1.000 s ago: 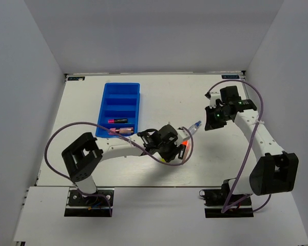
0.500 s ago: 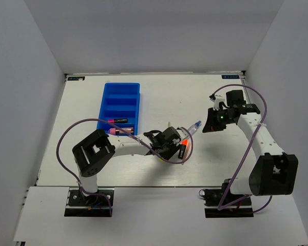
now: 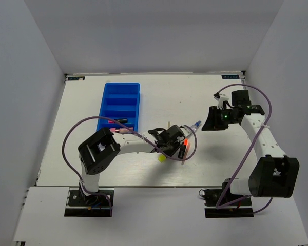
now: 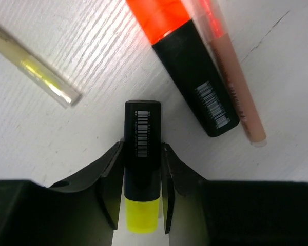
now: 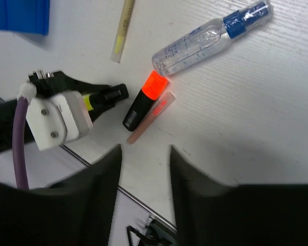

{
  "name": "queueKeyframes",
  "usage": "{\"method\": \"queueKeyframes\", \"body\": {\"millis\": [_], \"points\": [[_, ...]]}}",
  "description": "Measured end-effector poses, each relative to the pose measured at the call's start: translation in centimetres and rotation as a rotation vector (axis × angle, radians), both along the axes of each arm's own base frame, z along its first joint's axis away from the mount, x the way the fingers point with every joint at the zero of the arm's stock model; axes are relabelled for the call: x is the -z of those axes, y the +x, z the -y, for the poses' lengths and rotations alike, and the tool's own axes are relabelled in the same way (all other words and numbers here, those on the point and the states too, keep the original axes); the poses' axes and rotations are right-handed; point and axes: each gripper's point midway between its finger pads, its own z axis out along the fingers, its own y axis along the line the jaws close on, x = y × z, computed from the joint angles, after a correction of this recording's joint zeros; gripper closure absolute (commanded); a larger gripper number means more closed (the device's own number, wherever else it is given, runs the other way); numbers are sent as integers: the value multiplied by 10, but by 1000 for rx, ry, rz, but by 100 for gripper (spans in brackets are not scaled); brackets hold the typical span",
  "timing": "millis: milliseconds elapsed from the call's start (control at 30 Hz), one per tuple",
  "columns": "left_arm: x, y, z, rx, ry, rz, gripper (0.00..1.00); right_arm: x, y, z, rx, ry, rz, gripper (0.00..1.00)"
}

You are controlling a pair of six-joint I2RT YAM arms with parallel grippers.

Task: Sort the stationery into containers
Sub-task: Pick up the pen from the center of the board, then place the pen in the storage box.

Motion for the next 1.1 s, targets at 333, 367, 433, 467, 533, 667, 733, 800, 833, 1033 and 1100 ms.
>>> {"method": "queueKeyframes", "body": {"millis": [333, 367, 433, 467, 533, 667, 733, 800, 833, 1033, 1100], "points": [[-50, 15, -53, -2, 104, 73, 100, -14, -25, -25, -296, 158, 111, 100], [-65, 23, -60, -3, 92, 103, 100, -16, -30, -29, -332, 182, 123, 100], [-97, 43, -76, -18, 56, 158, 100, -18, -38, -34, -394, 225, 150, 100], [-112, 53, -84, -30, 37, 187, 100, -18, -42, -36, -422, 243, 163, 100], [-140, 77, -104, -57, 2, 241, 100, -19, -49, -39, -464, 273, 186, 100], [-167, 115, -144, -69, -2, 311, 100, -25, -57, -44, -529, 308, 254, 100], [-166, 130, -167, -69, 22, 320, 100, -28, -60, -46, -560, 325, 291, 100], [-157, 141, -185, -27, 34, 328, 100, -30, -64, -47, -597, 339, 333, 100], [-152, 145, -194, -3, 45, 329, 100, -31, -67, -48, -615, 347, 352, 100], [-124, 162, -228, 121, 30, 284, 100, -34, -77, -51, -701, 376, 439, 98], [-117, 169, -232, 144, 4, 267, 100, -35, -78, -52, -714, 378, 454, 97]]}}
